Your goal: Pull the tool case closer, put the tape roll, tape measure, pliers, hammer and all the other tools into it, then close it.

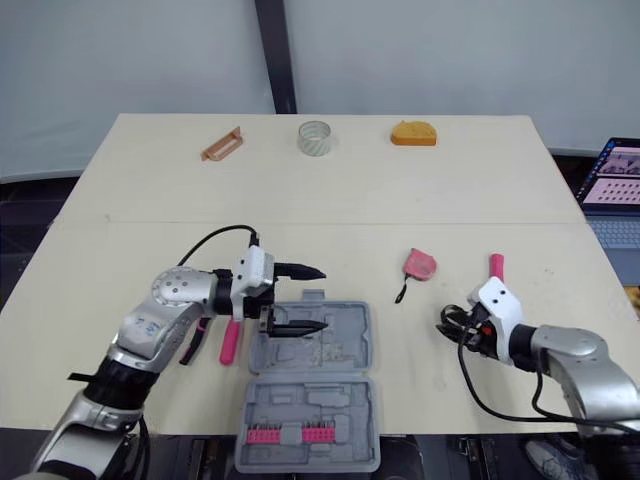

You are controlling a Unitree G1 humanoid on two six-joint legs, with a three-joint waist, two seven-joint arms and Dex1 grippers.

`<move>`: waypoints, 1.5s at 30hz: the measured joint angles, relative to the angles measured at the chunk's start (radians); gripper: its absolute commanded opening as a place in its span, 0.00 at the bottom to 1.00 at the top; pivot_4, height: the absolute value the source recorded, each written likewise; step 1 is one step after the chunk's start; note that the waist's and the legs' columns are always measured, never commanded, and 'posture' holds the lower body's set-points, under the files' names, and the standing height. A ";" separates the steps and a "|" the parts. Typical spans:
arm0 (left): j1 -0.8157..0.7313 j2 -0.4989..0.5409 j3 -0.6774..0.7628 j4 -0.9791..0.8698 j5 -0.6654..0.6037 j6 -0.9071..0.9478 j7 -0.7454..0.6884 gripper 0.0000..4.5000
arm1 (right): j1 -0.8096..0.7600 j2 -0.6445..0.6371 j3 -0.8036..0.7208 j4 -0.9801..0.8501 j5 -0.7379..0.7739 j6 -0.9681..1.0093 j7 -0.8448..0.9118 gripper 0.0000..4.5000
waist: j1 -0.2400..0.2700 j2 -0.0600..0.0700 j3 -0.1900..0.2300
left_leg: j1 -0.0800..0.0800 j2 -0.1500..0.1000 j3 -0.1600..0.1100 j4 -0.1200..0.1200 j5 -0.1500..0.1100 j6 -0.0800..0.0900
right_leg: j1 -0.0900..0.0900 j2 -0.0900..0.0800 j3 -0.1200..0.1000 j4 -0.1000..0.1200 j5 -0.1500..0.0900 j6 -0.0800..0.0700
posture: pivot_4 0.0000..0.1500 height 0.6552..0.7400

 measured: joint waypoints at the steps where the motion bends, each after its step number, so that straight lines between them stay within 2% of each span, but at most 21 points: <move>1: 0.000 -0.004 -0.003 0.002 0.003 -0.004 -0.002 1.00 | 0.000 0.002 0.000 0.001 -0.007 -0.003 -0.005 0.42 | 0.000 0.000 0.000 | 0.000 0.000 0.000 0.000 0.000 0.000 | 0.000 0.000 0.000 0.000 0.000 0.000 | 1.00 1.00; 18: 0.003 -0.022 -0.020 0.028 0.043 -0.111 -0.035 1.00 | 0.002 0.038 0.005 0.040 -0.075 -0.042 -0.060 0.42 | -0.001 0.000 0.000 | 0.000 0.000 0.000 0.000 0.000 0.000 | 0.000 0.000 0.000 0.000 0.000 0.000 | 1.00 1.00; 45: 0.010 -0.032 -0.021 0.030 0.075 -0.131 -0.032 1.00 | -0.015 0.070 0.030 0.069 -0.106 -0.062 -0.066 0.42 | -0.001 0.000 0.000 | 0.000 0.000 0.000 0.000 0.000 0.000 | 0.000 0.000 0.000 0.000 0.000 0.000 | 1.00 1.00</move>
